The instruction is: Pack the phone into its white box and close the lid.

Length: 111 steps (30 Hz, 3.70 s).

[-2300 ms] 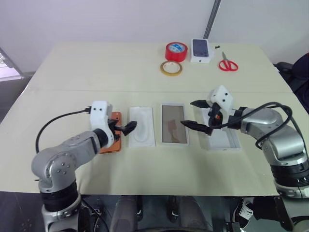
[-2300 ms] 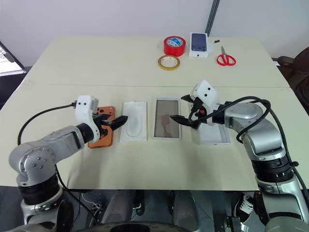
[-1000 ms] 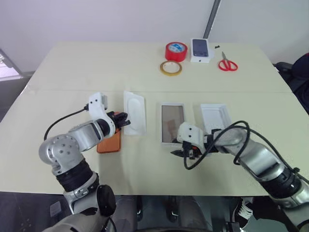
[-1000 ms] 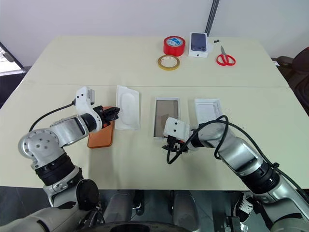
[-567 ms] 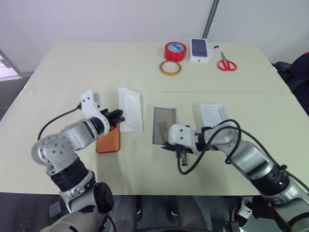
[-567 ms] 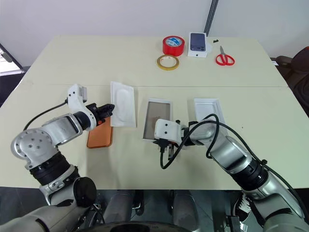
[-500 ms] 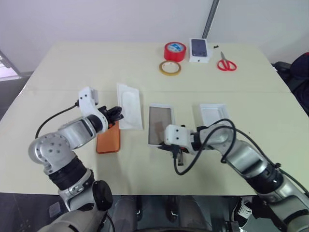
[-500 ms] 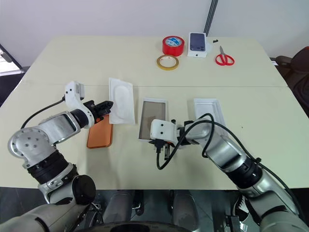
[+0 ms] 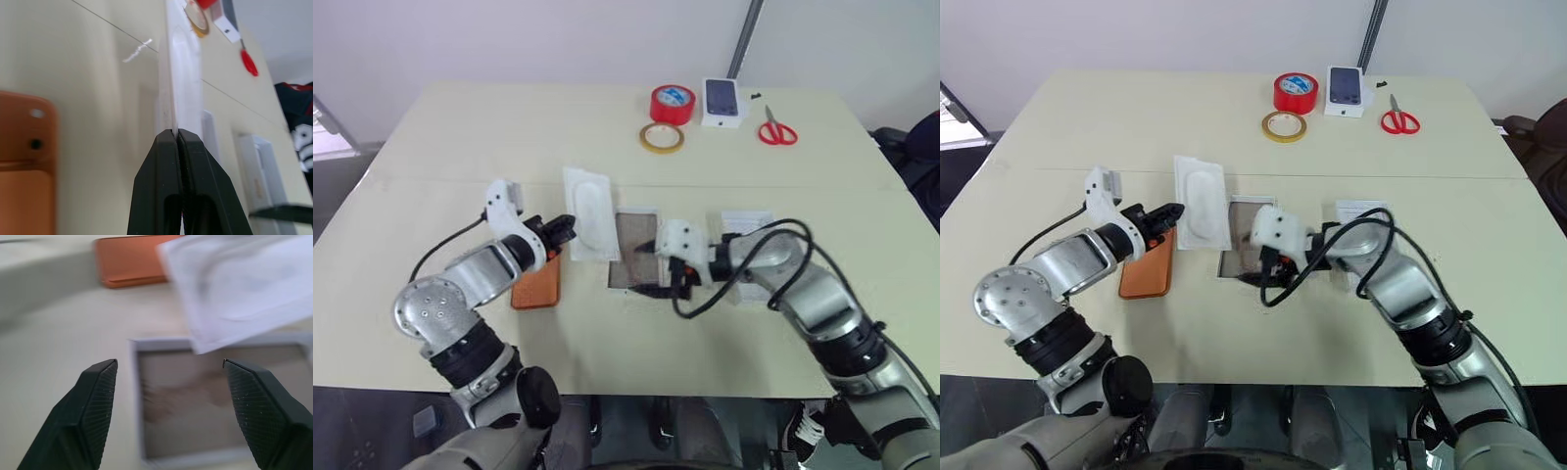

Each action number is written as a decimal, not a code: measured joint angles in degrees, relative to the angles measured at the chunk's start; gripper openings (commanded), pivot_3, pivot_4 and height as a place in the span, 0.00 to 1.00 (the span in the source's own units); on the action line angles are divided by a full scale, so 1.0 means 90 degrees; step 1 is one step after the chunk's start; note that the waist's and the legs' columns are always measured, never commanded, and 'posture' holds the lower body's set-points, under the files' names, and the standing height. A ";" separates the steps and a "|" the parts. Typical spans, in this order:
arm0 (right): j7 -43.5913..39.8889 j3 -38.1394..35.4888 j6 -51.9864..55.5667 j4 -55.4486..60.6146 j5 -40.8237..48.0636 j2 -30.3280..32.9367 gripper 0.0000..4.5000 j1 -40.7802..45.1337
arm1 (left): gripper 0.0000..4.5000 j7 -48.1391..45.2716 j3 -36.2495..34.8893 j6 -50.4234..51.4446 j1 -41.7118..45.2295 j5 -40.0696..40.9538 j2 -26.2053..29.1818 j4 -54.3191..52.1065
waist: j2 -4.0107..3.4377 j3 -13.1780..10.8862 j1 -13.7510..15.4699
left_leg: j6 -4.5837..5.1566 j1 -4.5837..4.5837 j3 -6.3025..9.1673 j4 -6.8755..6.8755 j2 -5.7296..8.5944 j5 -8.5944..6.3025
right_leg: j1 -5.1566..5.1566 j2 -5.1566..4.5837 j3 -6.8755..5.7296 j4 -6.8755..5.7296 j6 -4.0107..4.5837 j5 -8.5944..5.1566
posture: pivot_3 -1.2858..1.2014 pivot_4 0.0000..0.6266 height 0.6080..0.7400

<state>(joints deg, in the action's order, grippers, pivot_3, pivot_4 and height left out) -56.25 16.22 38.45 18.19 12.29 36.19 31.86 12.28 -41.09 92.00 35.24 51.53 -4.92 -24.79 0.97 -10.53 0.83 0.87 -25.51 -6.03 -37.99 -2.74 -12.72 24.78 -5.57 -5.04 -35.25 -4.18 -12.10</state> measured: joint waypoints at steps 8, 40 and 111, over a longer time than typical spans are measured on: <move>0.0061 -0.0762 0.0058 -0.0426 0.0111 0.0476 0.74 -0.0123 | 0.00 0.0405 0.0549 0.0000 -0.0155 0.0169 -0.0463 0.0046 | 0.0001 -0.0001 -0.0026 | 0.0001 0.0004 -0.0002 0.0002 0.0003 0.0000 | 0.0002 0.0007 -0.0001 -0.0001 0.0001 0.0000 | 0.52 0.24 0.93; 0.0296 -0.1190 -0.0215 -0.0706 0.0462 0.0598 0.75 -0.0476 | 0.99 0.0436 0.0993 0.0000 -0.0414 0.0471 -0.0561 0.0480 | 0.0003 -0.0002 -0.0007 | 0.0002 0.0001 0.0001 -0.0001 0.0003 -0.0001 | 0.0000 0.0002 -0.0001 0.0002 0.0001 -0.0001 | 0.52 0.24 0.93; 0.1286 0.2778 -0.0190 -0.3336 -0.2473 -0.3543 0.00 0.1972 | 1.00 -0.1204 0.0409 -0.0142 -0.2291 0.0383 0.2611 -0.0312 | 0.0005 0.0017 -0.0161 | -0.0062 0.0011 -0.0004 0.0051 -0.0007 0.0013 | 0.0037 -0.0009 -0.0002 -0.0032 0.0010 0.0007 | 0.52 0.24 0.93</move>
<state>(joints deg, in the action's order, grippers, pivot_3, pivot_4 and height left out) -44.67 41.23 36.74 -11.84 -9.97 4.30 49.61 1.45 -37.41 90.72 14.62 54.98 18.58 -27.60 1.02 -10.38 -0.61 0.31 -25.41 -6.06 -37.53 -2.80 -12.61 25.12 -5.65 -5.06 -35.54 -4.09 -12.03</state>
